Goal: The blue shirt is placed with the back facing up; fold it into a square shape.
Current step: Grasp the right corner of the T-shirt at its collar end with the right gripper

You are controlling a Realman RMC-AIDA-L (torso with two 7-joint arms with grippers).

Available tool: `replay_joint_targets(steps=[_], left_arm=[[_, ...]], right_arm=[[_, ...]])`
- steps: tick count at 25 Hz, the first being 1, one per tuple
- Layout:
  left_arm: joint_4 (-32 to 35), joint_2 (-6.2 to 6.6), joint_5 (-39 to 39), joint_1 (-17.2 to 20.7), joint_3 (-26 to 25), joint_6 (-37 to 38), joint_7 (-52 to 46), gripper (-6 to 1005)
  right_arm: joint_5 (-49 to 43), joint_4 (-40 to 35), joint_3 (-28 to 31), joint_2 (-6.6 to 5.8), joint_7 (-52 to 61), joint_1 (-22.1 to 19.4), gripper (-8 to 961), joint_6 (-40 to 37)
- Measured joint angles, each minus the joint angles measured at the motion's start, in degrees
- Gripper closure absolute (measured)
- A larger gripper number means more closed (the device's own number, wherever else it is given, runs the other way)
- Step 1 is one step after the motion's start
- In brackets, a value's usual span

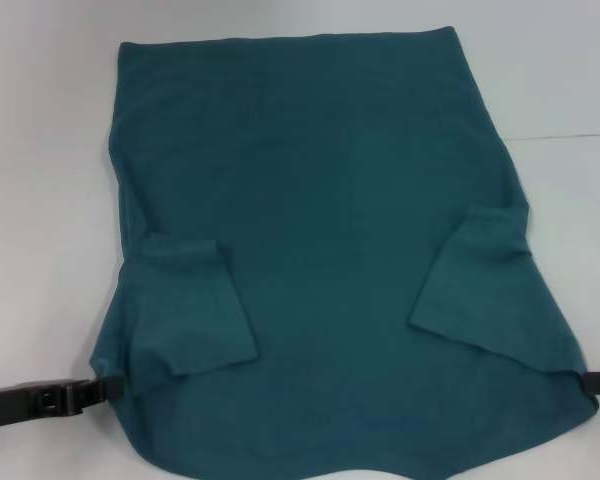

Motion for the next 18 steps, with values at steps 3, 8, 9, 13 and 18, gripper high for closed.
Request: replay_joint_targets(steps=[3, 8, 9, 13, 18], left_arm=[[0.0, 0.00, -0.2, -0.1, 0.0, 0.0, 0.0, 978], [0.0, 0.00, -0.4, -0.2, 0.0, 0.0, 0.1, 977], [0.0, 0.00, -0.4, -0.2, 0.0, 0.0, 0.1, 977], [0.0, 0.03, -0.4, -0.2, 0.0, 0.0, 0.1, 977], [0.0, 0.08, -0.4, -0.3, 0.0, 0.0, 0.1, 976]], right_arm=[[-0.4, 0.0, 0.3, -0.23, 0.1, -0.4, 31, -0.1], [-2.1, 0.0, 0.3, 0.09, 0.2, 0.2, 32, 0.0], [-2.2, 0.0, 0.3, 0.20, 0.2, 0.3, 32, 0.1], [-2.3, 0.0, 0.3, 0.36, 0.6, 0.8, 32, 0.2], [-2.6, 0.0, -0.2, 0.38, 1.1, 1.2, 32, 0.4]])
